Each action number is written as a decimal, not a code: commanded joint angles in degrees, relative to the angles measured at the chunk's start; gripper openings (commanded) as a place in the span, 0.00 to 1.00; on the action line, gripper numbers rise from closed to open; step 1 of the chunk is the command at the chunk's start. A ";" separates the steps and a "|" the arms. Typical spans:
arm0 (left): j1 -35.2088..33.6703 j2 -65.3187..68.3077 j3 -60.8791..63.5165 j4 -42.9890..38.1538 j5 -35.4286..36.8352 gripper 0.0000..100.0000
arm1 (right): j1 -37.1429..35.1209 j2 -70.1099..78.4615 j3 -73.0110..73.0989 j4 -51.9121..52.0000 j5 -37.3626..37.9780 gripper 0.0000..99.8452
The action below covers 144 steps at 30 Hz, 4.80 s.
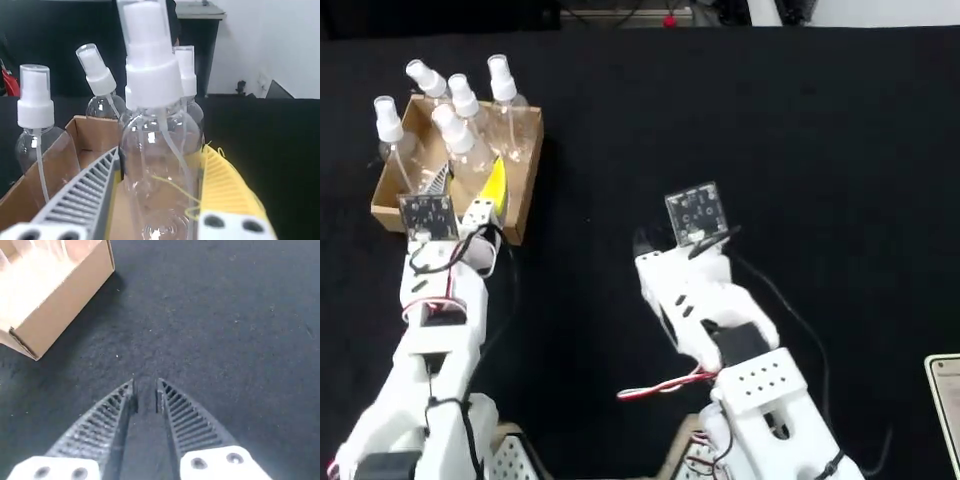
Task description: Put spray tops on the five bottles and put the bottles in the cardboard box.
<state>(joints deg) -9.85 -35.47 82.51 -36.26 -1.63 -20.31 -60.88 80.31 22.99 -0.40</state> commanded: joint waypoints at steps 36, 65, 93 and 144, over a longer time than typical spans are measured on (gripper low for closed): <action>-0.04 8.00 -4.26 -5.98 -0.18 0.16 | 0.00 -1.45 -0.40 -1.41 0.26 0.06; -0.13 17.93 -7.43 -6.42 0.00 0.16 | 0.00 -1.54 -0.40 -1.41 0.26 0.06; 0.04 18.90 -8.22 -6.42 -0.35 0.16 | 0.09 -1.54 -0.48 -1.41 0.62 0.06; -0.13 18.99 -7.69 -6.33 -0.09 0.26 | 0.09 -1.54 -0.48 -1.41 0.62 0.06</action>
<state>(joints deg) -9.76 -16.31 77.23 -41.36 -1.71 -20.31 -60.88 80.31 22.99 -0.40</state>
